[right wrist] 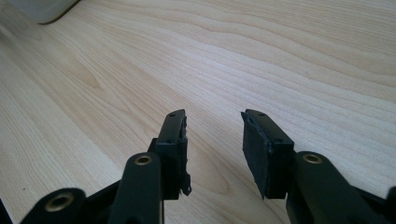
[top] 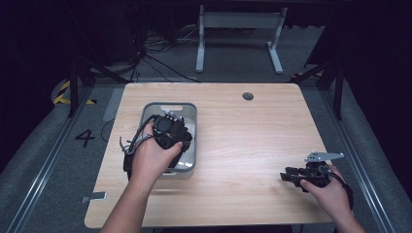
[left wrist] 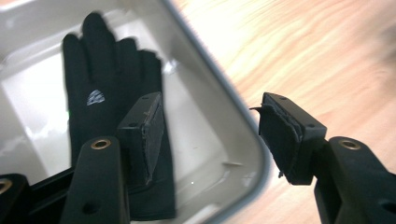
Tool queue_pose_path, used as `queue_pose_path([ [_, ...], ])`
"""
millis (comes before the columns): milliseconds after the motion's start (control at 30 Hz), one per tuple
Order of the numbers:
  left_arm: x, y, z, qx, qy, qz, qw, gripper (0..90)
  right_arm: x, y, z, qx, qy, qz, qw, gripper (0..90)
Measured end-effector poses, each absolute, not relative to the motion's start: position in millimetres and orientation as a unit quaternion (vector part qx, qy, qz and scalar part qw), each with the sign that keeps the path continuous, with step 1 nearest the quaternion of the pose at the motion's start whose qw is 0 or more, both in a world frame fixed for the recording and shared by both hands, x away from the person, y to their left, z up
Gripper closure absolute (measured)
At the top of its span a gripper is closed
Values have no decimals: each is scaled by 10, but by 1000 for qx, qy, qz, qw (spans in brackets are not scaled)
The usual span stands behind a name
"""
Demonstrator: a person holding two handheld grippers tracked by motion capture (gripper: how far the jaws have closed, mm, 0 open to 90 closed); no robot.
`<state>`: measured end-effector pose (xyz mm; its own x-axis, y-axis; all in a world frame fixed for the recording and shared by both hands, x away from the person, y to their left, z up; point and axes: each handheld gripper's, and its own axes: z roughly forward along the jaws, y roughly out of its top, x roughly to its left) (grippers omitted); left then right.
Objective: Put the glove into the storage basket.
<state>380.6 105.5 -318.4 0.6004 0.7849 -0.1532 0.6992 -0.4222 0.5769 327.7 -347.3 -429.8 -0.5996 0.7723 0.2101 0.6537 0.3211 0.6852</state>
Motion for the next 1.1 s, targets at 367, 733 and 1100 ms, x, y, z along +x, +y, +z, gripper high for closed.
queue_pose_path([
  [367,3348,915,-3168,855,381,55,348,424,3259,-3477,-4309,441,810,379,79,607],
  [733,3306,825,-3269,875,345,29,337,391,3246,-3488,-4312,439,811,379,79,603],
  [1100,3290,759,-3318,886,328,13,328,389,3234,-3493,-4318,439,810,381,80,602],
])
